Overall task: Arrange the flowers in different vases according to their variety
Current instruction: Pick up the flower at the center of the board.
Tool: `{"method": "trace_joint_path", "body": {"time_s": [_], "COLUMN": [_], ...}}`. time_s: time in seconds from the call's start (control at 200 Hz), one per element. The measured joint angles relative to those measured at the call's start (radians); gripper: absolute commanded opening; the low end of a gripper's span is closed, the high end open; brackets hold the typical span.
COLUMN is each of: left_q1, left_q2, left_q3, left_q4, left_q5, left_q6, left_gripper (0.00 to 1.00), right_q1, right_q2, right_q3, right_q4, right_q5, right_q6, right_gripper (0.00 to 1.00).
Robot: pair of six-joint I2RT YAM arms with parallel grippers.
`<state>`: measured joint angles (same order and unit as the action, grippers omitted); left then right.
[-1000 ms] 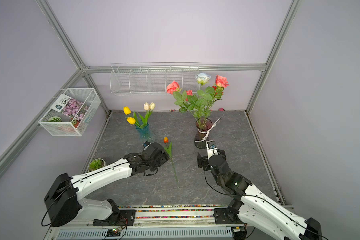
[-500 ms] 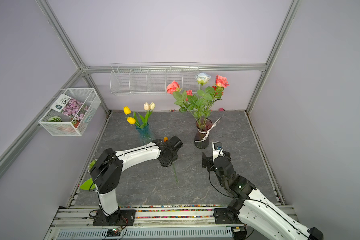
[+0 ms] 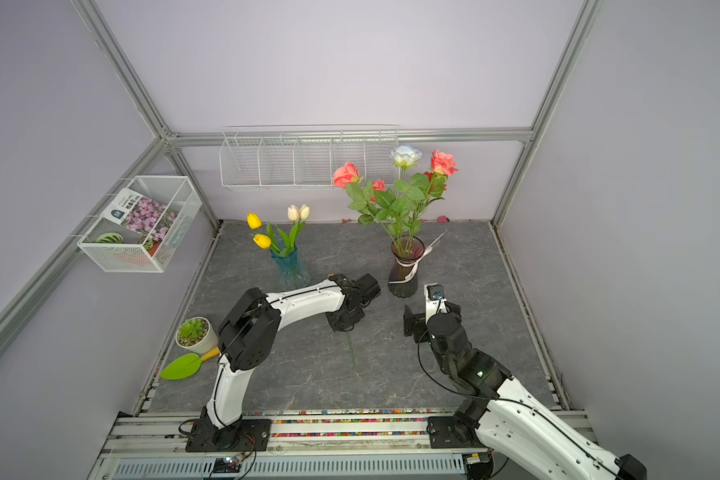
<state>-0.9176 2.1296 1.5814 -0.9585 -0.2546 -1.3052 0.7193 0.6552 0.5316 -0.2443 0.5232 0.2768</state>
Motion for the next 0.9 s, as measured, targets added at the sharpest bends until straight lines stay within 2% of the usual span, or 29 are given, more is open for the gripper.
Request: {"method": "trace_joint_path", "body": {"time_s": [0.17, 0.47, 0.6, 0.77, 0.9], "left_q1": [-0.006, -0.013, -0.019, -0.032, -0.034], "left_q2": [0.005, -0.024, -0.142, -0.404, -0.544], "left_q3": [0.005, 0.005, 0.002, -0.044, -0.084], "left_q4": [-0.014, -0.062, -0.033, 0.119, 0.236], "left_q5": [-0.025, -0.113, -0.176, -0.241, -0.315], "left_q6": [0.003, 0.035, 0.132, 0.344, 0.523], "left_gripper": [0.0, 0.0, 0.0, 0.0, 0.0], "right_q1": [0.0, 0.0, -0.001, -0.002, -0.002], "right_q2": [-0.001, -0.004, -0.004, -0.004, -0.002], "right_q3": [0.0, 0.0, 0.0, 0.0, 0.0], "right_q4": [0.0, 0.0, 0.0, 0.0, 0.0], "right_q5": [0.0, 0.0, 0.0, 0.0, 0.0], "right_q6": [0.0, 0.0, 0.0, 0.0, 0.0], "right_gripper": [0.99, 0.99, 0.99, 0.99, 0.99]}}
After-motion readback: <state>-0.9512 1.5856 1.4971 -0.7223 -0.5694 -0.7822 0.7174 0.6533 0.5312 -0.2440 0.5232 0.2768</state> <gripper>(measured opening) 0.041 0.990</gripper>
